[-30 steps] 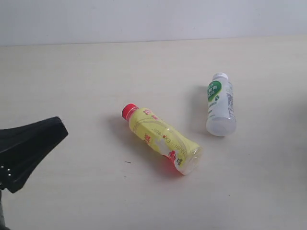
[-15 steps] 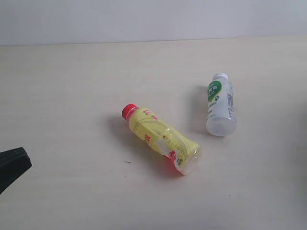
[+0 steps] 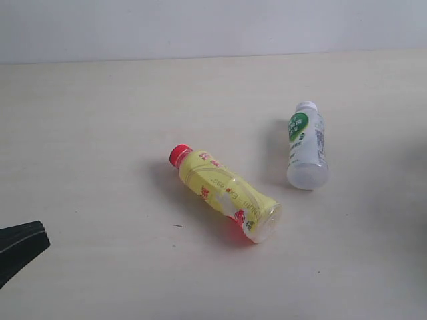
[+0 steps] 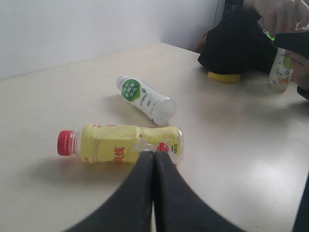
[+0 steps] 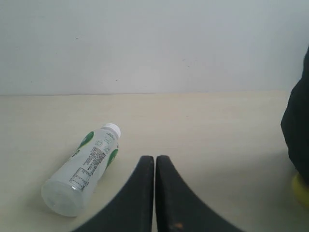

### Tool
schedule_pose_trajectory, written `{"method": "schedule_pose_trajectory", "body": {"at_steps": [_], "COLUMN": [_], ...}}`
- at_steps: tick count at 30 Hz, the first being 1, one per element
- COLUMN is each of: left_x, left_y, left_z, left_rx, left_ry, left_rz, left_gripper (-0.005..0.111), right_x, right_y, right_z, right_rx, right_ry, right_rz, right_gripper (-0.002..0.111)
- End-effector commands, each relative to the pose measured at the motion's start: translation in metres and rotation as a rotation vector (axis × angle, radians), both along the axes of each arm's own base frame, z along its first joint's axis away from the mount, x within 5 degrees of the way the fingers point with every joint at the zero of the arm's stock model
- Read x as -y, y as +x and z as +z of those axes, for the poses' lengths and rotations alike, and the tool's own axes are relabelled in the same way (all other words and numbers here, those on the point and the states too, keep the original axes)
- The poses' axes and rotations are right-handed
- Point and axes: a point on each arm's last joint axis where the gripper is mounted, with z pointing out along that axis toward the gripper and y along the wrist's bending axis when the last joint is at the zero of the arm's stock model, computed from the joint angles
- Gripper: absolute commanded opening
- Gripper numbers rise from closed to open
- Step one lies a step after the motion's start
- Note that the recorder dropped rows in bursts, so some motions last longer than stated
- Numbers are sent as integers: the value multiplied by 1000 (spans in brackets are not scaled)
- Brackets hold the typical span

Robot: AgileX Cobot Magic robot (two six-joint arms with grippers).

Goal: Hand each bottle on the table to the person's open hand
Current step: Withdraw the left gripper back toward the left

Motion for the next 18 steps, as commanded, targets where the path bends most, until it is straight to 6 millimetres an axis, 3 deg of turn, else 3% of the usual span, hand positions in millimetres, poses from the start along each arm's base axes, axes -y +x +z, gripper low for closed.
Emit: {"method": "schedule_pose_trajectory", "body": {"at_steps": [1, 12, 18], "left_x": [0, -5, -16], "left_y": [0, -7, -22], "left_z": [1, 10, 21], "left_rx": [22, 104, 234], "left_ry": [-2, -59, -176], "left_rz": [-5, -16, -50], "left_gripper": [0, 0, 0], "right_x": [0, 0, 0], "right_y": [0, 0, 0], "right_z": [-1, -1, -1], "right_rx": [8, 8, 8], "right_ry": [0, 0, 0], "right_rz": [-6, -6, -6], "right_gripper": [2, 2, 2]}}
